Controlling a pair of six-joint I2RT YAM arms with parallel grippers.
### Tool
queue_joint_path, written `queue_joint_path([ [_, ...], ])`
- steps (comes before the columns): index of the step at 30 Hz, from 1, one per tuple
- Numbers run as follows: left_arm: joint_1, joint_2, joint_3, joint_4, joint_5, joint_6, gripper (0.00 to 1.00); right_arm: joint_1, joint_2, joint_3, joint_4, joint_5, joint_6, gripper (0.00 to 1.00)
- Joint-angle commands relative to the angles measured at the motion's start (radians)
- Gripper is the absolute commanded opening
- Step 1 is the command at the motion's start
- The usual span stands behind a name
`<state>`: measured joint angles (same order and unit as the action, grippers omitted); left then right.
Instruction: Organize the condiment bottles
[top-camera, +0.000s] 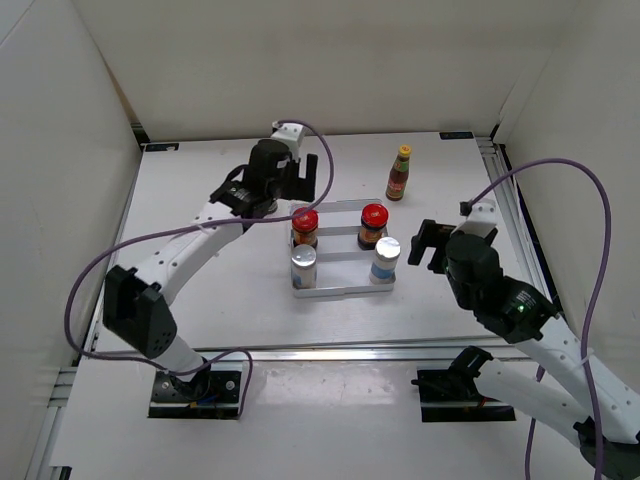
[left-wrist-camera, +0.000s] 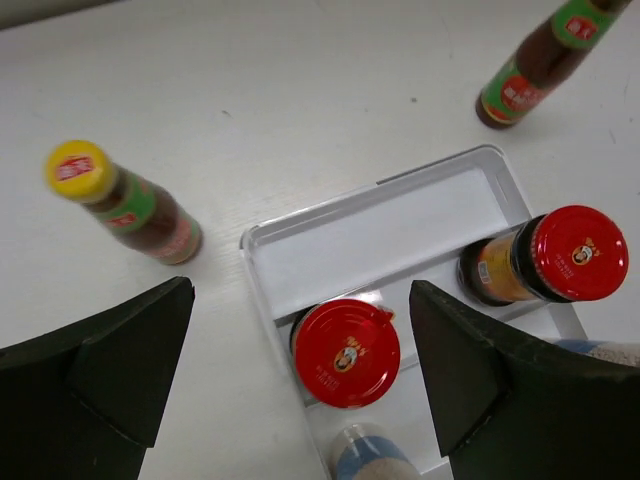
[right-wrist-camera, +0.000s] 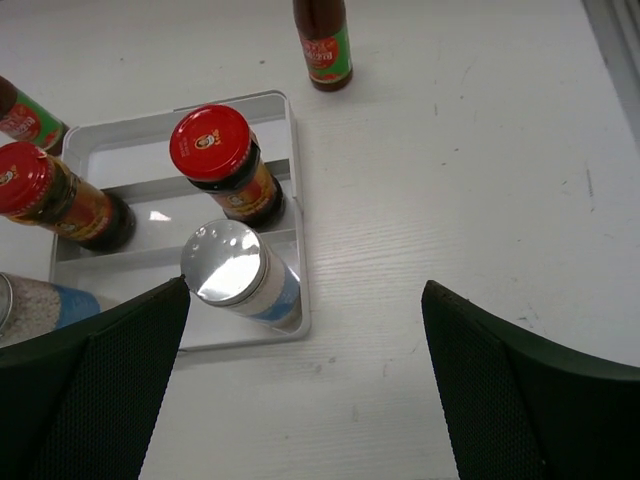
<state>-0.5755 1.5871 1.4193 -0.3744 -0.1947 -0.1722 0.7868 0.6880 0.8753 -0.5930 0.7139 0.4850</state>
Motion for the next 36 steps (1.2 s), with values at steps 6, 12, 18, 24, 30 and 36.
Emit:
queue_joint_path([
  [6,0.118,-0.406,-0.126,-0.050,-0.170,0.060,1.00,-0.004,0.249,0.327,-0.007,0.090,-0.319,1.00],
  [12,0.128,-0.584,-0.341,-0.050,-0.373,0.160,1.00,-0.219,0.582,0.632,-0.030,-0.181,-0.367,1.00],
  [18,0.137,-0.762,-0.624,0.057,-0.401,0.099,1.00,-0.469,0.876,0.924,-0.027,-0.552,-0.315,1.00],
  [24,0.108,-0.920,-0.779,0.166,-0.458,0.089,1.00,-0.509,1.137,1.175,-0.031,-0.636,-0.379,1.00],
  [30,0.074,-0.963,-0.830,0.247,-0.436,0.125,1.00,-0.495,1.367,1.338,-0.091,-0.582,-0.414,1.00],
  [36,0.052,-0.998,-0.850,0.270,-0.436,0.125,1.00,-0.495,1.461,1.338,-0.100,-0.525,-0.405,1.00],
])
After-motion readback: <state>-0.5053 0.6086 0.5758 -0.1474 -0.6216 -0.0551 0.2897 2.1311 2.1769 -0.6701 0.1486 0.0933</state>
